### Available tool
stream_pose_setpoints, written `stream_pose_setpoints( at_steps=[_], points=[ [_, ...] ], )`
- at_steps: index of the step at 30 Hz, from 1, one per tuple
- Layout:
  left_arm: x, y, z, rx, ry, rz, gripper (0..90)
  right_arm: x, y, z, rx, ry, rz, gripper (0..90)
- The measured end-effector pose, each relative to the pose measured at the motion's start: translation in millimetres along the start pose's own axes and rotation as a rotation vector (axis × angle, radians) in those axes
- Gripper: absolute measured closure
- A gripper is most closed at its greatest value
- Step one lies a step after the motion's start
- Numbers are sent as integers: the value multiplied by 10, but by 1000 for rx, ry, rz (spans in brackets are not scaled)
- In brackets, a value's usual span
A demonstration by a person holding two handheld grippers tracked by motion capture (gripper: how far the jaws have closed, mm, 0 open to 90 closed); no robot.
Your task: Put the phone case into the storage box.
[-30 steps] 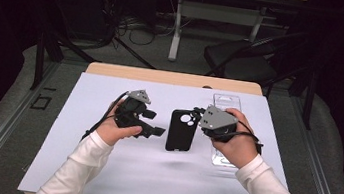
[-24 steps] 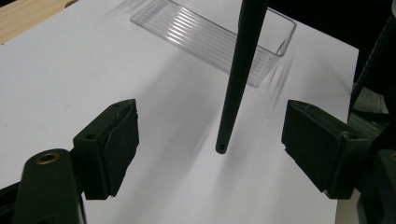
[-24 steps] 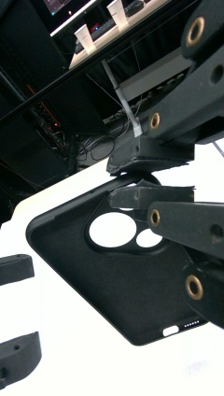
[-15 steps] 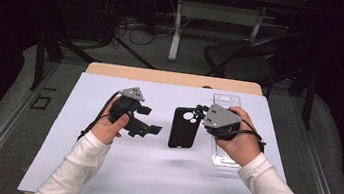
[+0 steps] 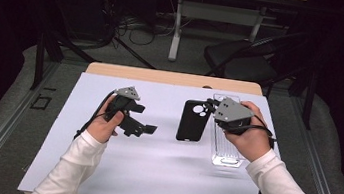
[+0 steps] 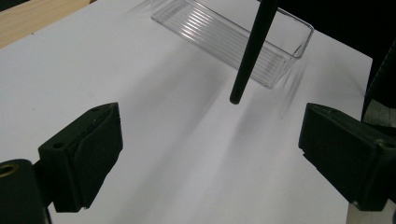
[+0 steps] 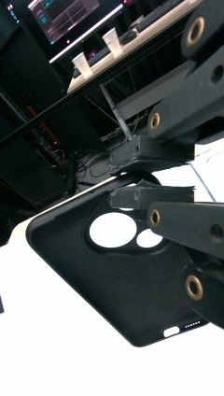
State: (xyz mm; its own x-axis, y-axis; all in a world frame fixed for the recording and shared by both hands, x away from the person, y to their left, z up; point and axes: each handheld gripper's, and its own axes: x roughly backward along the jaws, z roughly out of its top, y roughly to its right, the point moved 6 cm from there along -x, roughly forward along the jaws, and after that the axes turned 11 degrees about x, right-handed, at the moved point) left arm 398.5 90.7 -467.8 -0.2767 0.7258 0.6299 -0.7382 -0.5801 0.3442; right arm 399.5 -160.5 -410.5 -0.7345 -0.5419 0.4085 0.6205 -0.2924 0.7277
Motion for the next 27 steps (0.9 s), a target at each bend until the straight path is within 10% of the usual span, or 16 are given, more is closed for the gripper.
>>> stream_pose_setpoints(
  at_steps=[27],
  points=[
    [75, -48, -22, 23, 16, -29, 68, 139, 396, -348, 0, -77, -69, 814]
  ],
)
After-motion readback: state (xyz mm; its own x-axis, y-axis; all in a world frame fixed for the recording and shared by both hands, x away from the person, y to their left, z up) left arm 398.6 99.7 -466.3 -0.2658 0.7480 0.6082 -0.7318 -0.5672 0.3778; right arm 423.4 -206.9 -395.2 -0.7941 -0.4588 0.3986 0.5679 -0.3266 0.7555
